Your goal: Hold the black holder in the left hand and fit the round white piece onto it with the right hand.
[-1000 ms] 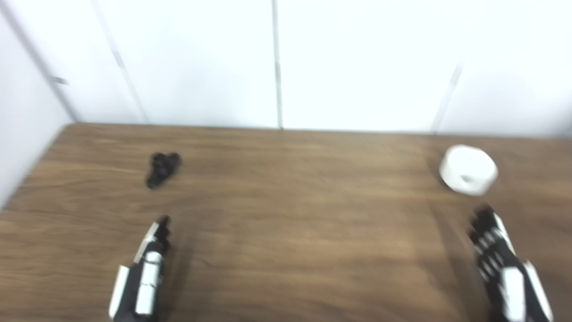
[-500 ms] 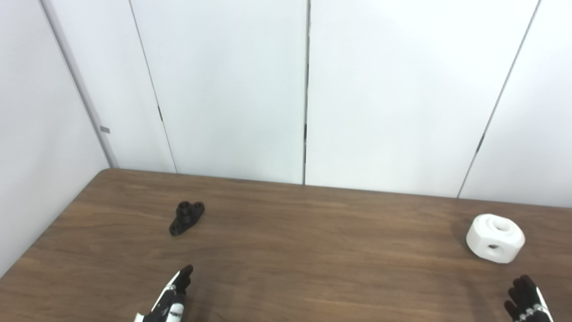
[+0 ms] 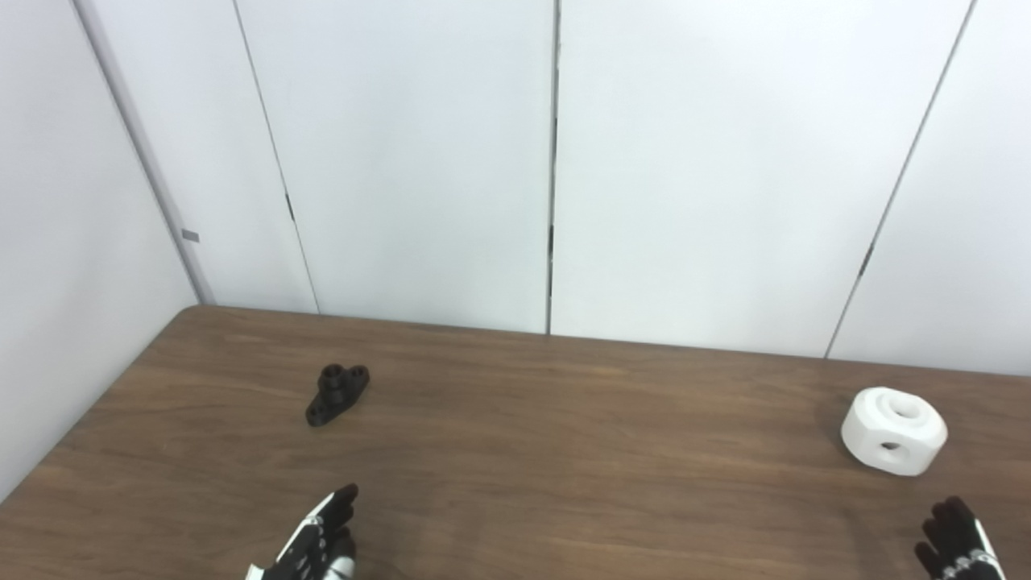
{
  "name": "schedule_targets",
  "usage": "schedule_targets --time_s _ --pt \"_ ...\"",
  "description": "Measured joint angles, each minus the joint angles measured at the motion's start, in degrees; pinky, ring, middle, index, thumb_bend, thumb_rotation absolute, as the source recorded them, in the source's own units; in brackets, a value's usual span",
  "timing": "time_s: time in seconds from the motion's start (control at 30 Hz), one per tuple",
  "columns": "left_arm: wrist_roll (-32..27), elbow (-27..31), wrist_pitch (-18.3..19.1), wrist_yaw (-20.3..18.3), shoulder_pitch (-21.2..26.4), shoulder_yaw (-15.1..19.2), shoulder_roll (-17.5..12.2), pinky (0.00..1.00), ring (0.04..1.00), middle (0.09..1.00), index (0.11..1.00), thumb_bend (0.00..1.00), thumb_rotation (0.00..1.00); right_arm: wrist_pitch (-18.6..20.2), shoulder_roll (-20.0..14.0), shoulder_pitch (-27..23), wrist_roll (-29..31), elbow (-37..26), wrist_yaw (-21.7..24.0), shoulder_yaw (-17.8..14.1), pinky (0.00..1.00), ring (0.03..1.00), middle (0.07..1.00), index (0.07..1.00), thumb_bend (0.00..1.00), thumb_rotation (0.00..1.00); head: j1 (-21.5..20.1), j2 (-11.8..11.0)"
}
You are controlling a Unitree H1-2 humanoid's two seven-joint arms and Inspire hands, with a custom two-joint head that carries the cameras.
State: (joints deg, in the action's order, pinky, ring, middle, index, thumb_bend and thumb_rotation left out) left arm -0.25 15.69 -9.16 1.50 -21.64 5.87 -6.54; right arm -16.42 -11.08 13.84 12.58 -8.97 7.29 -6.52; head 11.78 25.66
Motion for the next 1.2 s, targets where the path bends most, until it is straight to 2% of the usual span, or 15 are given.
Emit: schedule_targets --time_s 0.03,0.1,0.3,0.43,0.5,0.67,0.8,1.0,1.2 --pt "2.1 0.2 0.3 0.9 0.0 -0.1 0.1 0.83 0.875 0.88 0.841 0.43 0.06 0.0 0.0 0.0 0.1 0.0 0.0 0.0 1.0 1.0 1.0 1.0 0.57 1.0 0.0 0.3" --pt "6.5 1.6 1.8 2.5 0.0 0.2 0.1 0.79 0.851 0.858 0.817 0.57 0.01 0.0 -0.1 0.0 0.1 0.1 0.0 -0.2 1.0 1.0 1.0 1.0 0.58 1.0 -0.2 1.7" --pt "17.7 5.3 9.2 6.0 0.9 2.5 0.0 0.82 0.865 0.853 0.813 0.71 0.0 0.4 -0.1 0.3 0.1 0.1 0.0 -0.4 1.0 1.0 1.0 1.0 0.59 1.0 0.6 3.4" --pt "21.8 5.7 14.0 7.8 3.4 4.7 -0.9 0.85 0.878 0.866 0.818 0.71 0.01 1.4 -0.5 1.2 0.1 -0.3 0.0 -0.7 1.0 1.0 1.0 1.0 0.61 1.0 1.0 4.5" --pt "23.5 5.7 15.9 8.5 5.3 5.1 -1.3 0.84 0.866 0.865 0.819 0.7 0.05 2.1 -0.5 1.1 -0.1 -0.4 -0.1 -0.7 1.0 1.0 1.0 1.0 0.61 1.0 1.2 5.0" --pt "28.6 5.5 19.8 9.9 11.7 6.1 -1.4 0.82 0.858 0.852 0.797 0.72 0.15 2.8 -0.5 1.1 -0.3 -0.6 -0.1 -0.7 1.0 1.0 1.0 1.0 0.62 1.0 2.1 6.1" --pt "32.0 4.5 23.6 10.8 16.5 6.8 -1.7 0.8 0.859 0.856 0.792 0.71 0.16 2.8 -0.6 1.1 0.0 -0.7 0.0 -0.7 1.0 1.0 1.0 1.0 0.63 1.0 1.0 7.7" --pt "34.4 1.4 25.5 11.0 19.7 7.2 -4.7 0.78 0.853 0.845 0.786 0.72 0.23 2.8 -1.2 1.3 0.3 -0.7 0.0 -0.7 1.0 1.0 1.0 1.0 0.65 1.0 1.1 9.0" --pt "36.2 -2.7 28.2 11.1 22.6 6.9 -6.3 0.78 0.863 0.839 0.768 0.75 0.22 3.0 -1.5 1.5 0.6 -0.7 0.1 -0.8 1.0 1.0 1.0 1.0 0.62 1.0 1.7 10.3"
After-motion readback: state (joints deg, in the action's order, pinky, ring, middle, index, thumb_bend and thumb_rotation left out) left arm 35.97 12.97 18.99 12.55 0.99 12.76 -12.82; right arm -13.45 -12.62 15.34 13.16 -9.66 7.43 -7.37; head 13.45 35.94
